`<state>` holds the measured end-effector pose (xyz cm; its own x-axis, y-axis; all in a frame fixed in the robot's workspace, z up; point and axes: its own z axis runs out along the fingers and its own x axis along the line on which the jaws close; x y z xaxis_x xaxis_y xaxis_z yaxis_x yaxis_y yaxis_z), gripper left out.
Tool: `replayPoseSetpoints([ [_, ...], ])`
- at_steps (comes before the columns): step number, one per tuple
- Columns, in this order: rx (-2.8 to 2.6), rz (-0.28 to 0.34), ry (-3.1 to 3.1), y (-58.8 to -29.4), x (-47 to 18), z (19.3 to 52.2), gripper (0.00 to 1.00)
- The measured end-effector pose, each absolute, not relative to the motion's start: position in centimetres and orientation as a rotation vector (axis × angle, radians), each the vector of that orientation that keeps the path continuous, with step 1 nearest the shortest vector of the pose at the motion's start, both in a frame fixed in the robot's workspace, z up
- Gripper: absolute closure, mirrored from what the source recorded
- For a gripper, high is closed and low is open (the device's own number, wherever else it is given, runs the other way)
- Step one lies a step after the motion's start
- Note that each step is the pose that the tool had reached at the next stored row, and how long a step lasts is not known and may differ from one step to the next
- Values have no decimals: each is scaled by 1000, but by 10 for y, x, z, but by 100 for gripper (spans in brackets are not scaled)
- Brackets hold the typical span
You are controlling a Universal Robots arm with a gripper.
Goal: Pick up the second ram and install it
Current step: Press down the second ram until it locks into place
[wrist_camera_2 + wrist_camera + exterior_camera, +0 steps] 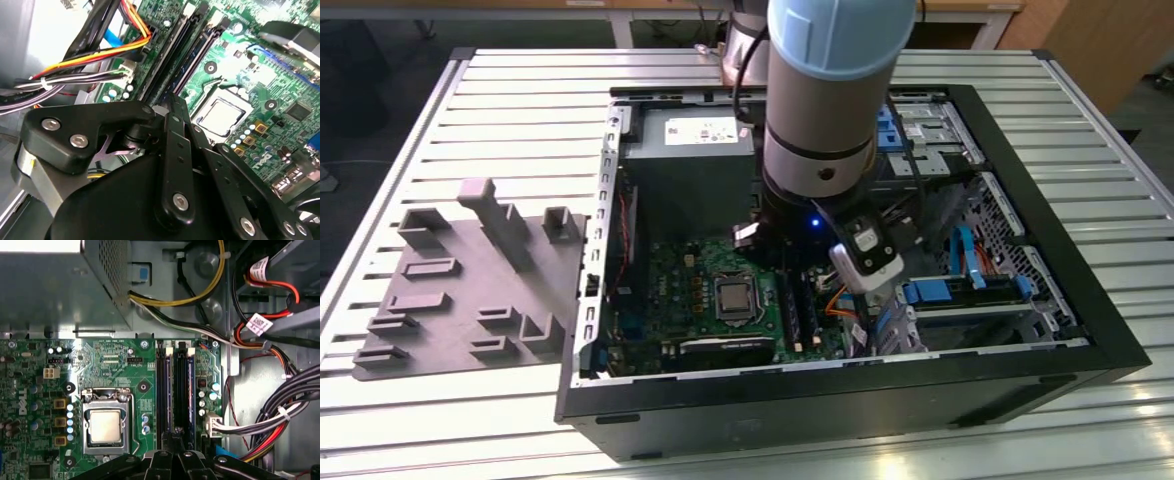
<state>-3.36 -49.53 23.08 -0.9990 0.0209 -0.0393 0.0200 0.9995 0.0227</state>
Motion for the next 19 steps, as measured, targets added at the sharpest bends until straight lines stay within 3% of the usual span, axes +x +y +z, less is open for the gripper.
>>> replayPoseSetpoints([
  [19,32,35,3102,-519,-34,230,89],
])
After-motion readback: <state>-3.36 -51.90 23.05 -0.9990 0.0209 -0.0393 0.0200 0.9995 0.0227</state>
